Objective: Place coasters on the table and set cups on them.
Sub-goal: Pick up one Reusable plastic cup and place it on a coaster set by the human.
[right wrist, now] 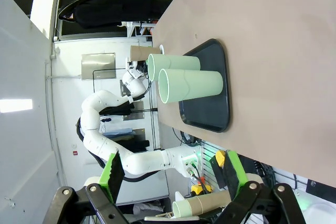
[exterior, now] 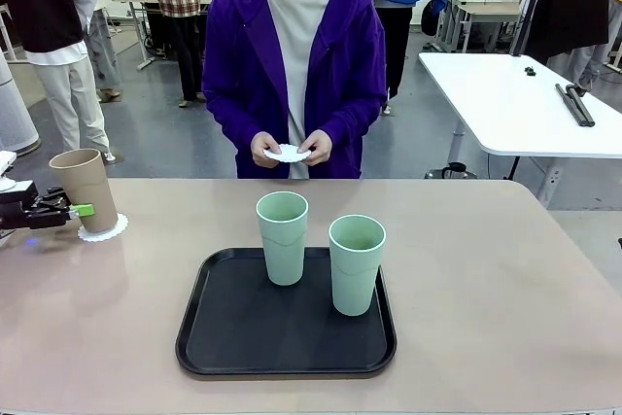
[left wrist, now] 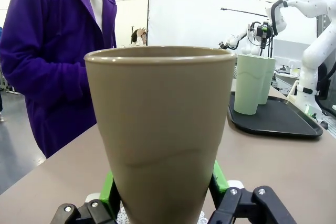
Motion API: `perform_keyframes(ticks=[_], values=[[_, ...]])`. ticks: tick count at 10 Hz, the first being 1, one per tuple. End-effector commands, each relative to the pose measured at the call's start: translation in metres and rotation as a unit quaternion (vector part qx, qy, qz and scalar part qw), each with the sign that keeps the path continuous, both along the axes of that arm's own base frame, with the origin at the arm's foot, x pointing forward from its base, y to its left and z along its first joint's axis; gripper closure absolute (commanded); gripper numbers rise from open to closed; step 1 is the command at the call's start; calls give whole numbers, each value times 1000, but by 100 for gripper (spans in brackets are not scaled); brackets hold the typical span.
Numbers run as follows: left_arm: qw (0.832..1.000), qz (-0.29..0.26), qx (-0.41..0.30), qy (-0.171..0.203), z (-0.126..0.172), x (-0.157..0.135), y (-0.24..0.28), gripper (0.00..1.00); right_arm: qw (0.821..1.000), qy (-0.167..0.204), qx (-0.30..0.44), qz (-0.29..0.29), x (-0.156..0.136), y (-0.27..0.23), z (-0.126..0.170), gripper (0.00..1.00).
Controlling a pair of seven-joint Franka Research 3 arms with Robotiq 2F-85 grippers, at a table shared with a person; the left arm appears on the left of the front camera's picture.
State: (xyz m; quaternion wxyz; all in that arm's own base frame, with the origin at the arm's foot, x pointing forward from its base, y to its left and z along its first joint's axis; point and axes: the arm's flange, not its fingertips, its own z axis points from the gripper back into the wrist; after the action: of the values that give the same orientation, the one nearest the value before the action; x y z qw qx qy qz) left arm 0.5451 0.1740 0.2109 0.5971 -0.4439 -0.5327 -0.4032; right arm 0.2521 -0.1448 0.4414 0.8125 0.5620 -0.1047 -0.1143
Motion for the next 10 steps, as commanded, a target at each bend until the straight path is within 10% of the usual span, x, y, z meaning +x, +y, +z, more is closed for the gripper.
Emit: perform_keyframes(ticks=[1,9,10], values=[[1000,-6,16,-15,4,-2,-1,16,1000,-7,10,-1,2,-1,1,0],[998,-29,40,-27,-4,-5,-4,16,1000,-7,10,-1,2,-1,1,0],[998,-29,41,-25,-4,-4,-5,0,1000,-7,10,-1,2,-1,1,0]])
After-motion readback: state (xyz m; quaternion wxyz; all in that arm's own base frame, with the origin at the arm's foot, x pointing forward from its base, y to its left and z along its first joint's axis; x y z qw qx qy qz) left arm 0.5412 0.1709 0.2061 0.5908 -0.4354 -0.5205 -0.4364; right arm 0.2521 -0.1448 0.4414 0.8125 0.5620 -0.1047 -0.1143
